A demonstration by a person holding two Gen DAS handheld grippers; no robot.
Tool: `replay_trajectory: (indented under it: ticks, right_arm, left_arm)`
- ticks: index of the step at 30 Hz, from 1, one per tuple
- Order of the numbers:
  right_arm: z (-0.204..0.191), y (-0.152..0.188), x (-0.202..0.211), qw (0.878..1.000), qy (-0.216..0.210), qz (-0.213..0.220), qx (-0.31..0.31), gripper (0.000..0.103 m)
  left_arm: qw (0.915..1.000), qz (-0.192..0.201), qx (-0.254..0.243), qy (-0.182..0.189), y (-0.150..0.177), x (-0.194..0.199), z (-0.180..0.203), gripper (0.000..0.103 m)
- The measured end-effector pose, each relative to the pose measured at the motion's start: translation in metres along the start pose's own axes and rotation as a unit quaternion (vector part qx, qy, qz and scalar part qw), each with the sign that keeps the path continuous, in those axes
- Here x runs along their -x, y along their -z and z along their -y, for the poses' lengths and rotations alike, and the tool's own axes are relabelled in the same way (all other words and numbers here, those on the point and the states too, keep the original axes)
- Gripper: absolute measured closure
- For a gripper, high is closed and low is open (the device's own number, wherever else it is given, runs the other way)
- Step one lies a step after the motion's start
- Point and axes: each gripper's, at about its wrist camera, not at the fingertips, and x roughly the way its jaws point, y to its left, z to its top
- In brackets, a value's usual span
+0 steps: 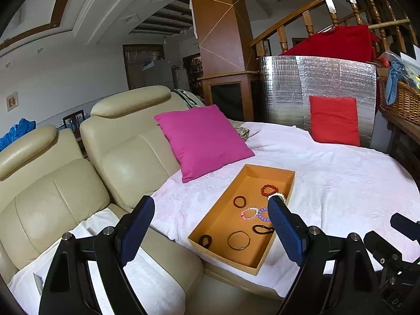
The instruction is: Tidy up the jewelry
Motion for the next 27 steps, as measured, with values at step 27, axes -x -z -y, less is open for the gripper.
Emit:
replay_trajectory:
  ticks: [27]
  right_arm:
    - [-0.018, -0.005, -0.014, 1.0, 0.012, -0.01, -0.001, 0.035]
  left_arm:
    - [0.9998, -0.012, 0.011, -0.007, 0.011, -0.013, -0.025, 0.015]
